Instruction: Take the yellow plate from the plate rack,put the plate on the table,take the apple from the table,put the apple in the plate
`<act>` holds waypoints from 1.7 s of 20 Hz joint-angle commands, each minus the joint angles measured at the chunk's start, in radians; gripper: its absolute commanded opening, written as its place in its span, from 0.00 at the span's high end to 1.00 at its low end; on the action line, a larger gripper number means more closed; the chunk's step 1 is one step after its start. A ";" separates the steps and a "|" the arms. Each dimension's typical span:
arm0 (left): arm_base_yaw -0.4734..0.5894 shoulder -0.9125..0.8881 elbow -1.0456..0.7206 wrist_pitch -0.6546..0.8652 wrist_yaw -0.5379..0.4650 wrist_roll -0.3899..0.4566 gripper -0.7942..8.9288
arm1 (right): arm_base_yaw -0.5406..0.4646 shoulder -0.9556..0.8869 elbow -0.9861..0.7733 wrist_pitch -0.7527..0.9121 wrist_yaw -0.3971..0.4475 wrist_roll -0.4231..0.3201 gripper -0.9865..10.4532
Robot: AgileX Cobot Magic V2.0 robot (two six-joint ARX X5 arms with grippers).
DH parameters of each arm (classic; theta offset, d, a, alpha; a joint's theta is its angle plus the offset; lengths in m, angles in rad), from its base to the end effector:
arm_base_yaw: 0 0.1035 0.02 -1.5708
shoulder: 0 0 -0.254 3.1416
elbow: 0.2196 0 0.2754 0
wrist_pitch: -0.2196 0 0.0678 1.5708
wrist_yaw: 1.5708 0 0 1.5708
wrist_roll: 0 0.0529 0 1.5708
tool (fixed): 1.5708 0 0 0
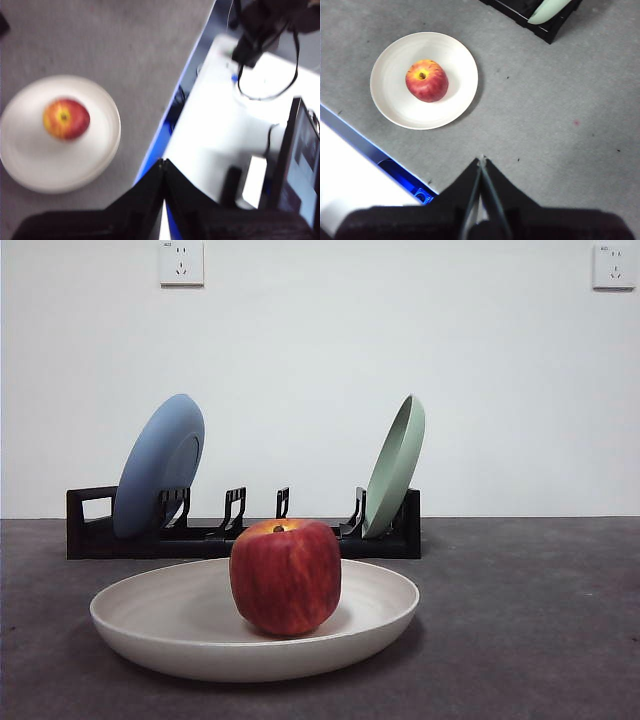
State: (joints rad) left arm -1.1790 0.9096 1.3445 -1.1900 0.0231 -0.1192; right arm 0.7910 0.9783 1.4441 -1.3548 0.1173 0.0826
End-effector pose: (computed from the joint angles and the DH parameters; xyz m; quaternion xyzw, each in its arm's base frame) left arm 0.0639 -0.1580 0.3889 0.1554 0.3395 -0.5064 0.7773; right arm 0.1220 0.1145 0.3951 -0.1533 0.3984 0.2822 0.8592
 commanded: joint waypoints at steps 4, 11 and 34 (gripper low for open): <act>0.033 -0.021 -0.002 0.327 -0.221 0.318 0.92 | 0.002 0.001 -0.001 -0.022 0.021 0.003 0.91; 0.695 -0.118 -0.011 0.647 0.197 0.515 0.92 | 0.002 0.002 -0.001 -0.022 0.021 0.003 0.91; 1.207 -0.883 -1.316 1.180 0.148 0.111 0.92 | 0.002 0.002 -0.001 -0.022 0.021 0.003 0.91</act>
State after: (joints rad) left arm 0.0254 0.0338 0.0387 -0.0208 0.1711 0.0135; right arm 0.7910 0.9787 1.4437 -1.3548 0.1345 0.0826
